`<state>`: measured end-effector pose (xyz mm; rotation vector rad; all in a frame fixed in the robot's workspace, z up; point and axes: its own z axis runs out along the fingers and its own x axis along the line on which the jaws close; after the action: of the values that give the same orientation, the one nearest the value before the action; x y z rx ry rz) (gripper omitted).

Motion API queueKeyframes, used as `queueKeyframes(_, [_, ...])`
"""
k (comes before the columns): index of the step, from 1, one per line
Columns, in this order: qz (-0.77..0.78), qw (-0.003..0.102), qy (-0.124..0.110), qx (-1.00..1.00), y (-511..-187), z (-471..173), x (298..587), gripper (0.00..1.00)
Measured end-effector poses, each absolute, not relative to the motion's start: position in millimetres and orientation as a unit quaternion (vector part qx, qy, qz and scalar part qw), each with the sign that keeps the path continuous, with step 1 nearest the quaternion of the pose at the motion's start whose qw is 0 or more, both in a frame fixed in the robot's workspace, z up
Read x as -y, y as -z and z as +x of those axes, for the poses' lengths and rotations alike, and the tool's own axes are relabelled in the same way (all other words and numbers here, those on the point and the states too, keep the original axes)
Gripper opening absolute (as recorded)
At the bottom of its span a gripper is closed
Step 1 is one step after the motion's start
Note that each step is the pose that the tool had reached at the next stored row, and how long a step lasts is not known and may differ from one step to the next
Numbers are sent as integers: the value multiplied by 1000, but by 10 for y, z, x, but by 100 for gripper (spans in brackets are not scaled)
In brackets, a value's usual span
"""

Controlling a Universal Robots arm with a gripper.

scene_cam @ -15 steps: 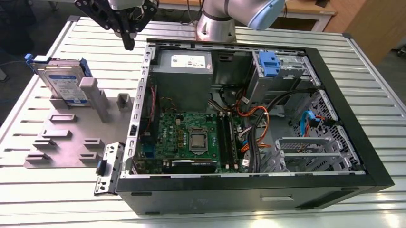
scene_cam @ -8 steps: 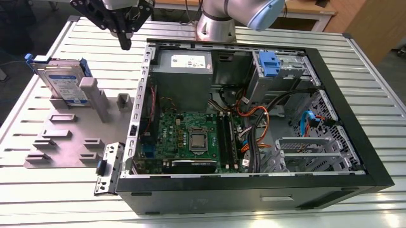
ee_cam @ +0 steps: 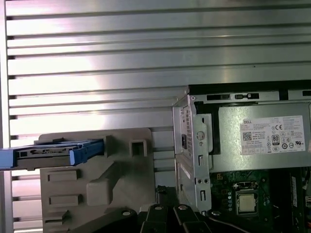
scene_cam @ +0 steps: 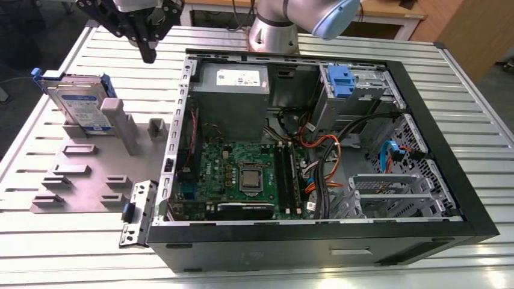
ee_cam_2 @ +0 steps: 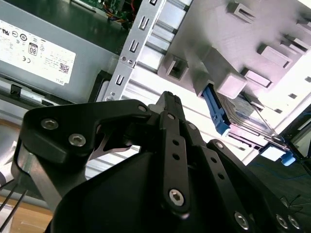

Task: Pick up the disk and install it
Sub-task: 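Reach for the disk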

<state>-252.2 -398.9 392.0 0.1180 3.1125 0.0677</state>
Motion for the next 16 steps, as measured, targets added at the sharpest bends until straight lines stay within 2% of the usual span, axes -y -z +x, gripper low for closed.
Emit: queueKeyframes(16, [38,13,-22,-999,-3914,-2757,3989,11])
